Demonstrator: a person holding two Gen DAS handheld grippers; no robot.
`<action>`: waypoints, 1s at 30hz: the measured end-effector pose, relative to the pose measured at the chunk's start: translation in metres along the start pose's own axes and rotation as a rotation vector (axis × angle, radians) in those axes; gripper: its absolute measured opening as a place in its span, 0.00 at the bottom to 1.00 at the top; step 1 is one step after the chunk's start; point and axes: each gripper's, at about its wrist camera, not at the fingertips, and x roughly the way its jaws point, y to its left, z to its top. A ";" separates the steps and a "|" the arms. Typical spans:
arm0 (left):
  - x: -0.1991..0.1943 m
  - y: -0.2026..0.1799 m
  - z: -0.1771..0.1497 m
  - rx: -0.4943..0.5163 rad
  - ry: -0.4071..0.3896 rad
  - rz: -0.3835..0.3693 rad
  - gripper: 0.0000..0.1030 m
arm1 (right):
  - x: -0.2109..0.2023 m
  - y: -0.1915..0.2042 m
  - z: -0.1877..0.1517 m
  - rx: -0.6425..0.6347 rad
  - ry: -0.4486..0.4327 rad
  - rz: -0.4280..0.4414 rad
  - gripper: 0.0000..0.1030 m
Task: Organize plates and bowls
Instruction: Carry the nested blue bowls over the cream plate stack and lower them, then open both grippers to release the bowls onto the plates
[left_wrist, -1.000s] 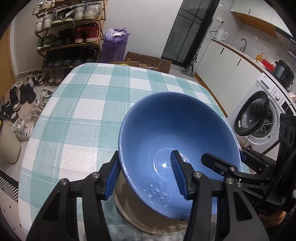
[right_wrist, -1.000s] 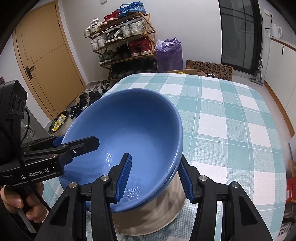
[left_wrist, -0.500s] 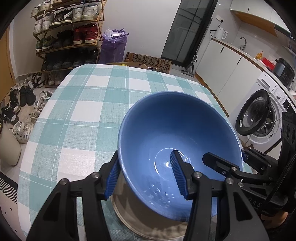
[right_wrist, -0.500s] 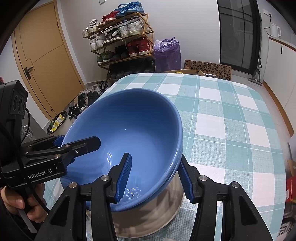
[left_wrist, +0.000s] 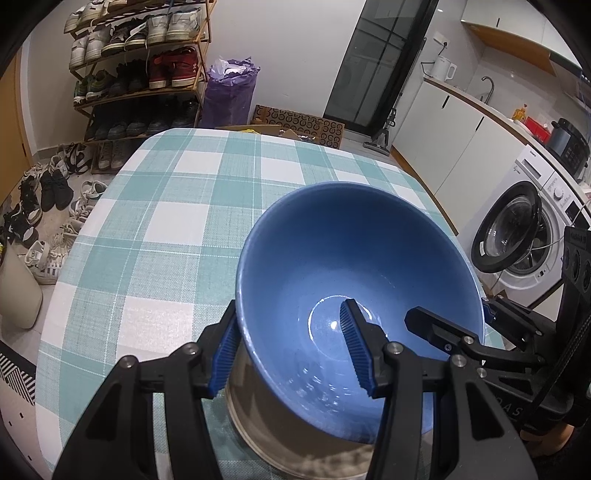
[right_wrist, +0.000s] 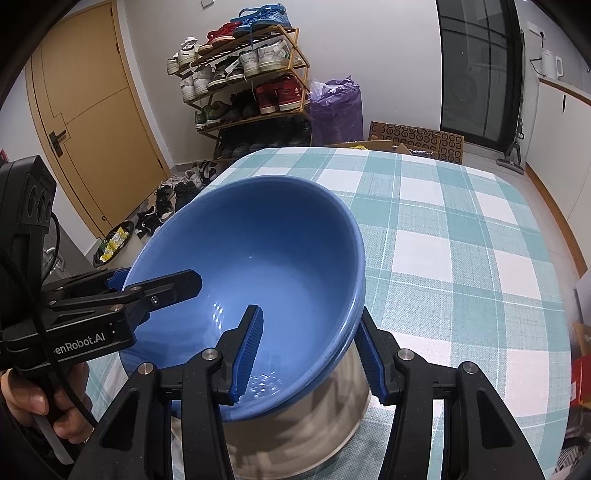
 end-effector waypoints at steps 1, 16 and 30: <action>0.000 0.000 0.000 0.001 -0.001 -0.001 0.51 | 0.000 0.000 0.000 0.001 0.000 0.000 0.50; -0.021 0.005 -0.002 0.039 -0.071 0.033 0.76 | -0.018 -0.015 -0.003 0.016 -0.064 -0.016 0.81; -0.050 0.016 -0.022 0.085 -0.195 0.092 1.00 | -0.044 -0.013 -0.026 -0.022 -0.182 0.019 0.99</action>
